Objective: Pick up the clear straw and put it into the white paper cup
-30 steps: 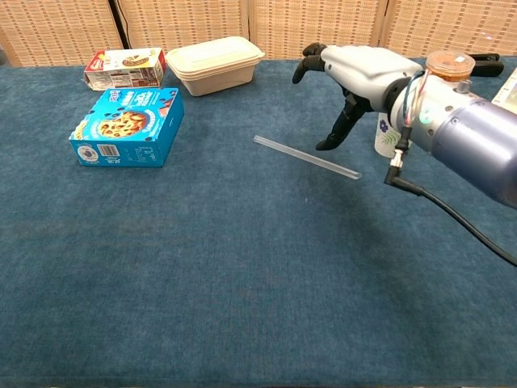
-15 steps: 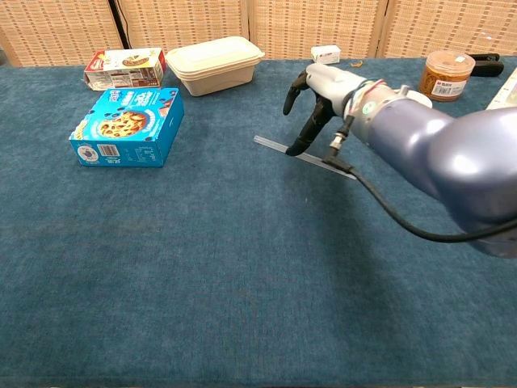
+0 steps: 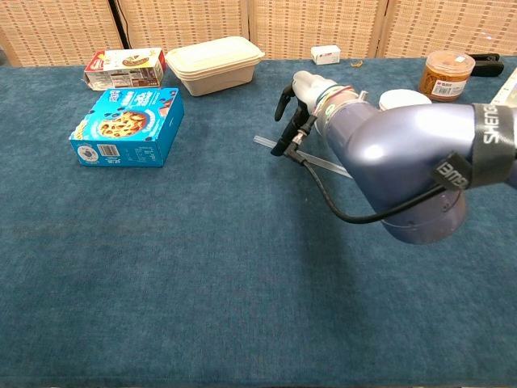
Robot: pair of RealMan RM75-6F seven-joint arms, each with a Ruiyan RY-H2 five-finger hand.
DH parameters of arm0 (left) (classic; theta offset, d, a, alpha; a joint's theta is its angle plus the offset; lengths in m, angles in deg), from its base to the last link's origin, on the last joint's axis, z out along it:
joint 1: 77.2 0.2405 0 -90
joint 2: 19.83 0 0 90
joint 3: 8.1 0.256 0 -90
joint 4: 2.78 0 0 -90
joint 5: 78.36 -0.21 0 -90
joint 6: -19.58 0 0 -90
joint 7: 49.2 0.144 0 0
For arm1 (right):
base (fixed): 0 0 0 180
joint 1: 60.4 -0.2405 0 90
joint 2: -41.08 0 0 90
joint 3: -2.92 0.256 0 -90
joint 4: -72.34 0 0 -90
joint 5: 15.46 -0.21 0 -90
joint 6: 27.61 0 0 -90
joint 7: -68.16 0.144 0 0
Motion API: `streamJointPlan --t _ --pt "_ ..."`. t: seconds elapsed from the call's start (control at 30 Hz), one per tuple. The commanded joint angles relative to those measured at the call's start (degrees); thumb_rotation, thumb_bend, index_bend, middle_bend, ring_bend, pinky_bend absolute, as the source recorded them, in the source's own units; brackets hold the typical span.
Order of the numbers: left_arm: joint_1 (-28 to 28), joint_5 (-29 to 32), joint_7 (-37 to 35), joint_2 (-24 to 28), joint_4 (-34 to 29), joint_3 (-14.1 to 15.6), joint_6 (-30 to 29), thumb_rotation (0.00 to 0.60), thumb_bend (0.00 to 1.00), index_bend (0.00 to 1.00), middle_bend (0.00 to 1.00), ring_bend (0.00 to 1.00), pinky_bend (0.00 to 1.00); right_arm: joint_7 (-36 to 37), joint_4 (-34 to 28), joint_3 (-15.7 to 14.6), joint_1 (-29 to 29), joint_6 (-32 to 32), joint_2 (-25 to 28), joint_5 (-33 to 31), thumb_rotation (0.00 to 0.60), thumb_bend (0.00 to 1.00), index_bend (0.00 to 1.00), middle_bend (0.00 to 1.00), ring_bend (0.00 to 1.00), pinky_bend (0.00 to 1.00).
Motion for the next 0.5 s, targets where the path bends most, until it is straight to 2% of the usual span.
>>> streamJointPlan --t 0.03,0.17,0.5 --pt "-0.10 0.04 0.11 0.01 -0.12 -0.01 0.21 0.600 0.00 0.00 0.00 0.00 0.00 -0.09 0.49 0.67 -0.56 0.15 -0.42 -1.09 0.600 0.00 0.39 0.00 0.00 0.00" --pt "-0.07 0.05 0.15 0.01 -0.16 -0.02 0.19 0.600 0.00 0.00 0.00 0.00 0.00 -0.73 1.44 0.93 -1.08 0.33 -0.63 -2.25 0.600 0.01 0.40 0.00 0.00 0.00" --pt "-0.10 0.05 0.11 0.02 -0.18 -0.04 0.34 0.600 0.01 0.00 0.00 0.00 0.00 -0.96 2.48 0.71 -1.17 1.17 -0.72 -3.86 0.600 0.17 0.44 0.00 0.00 0.00"
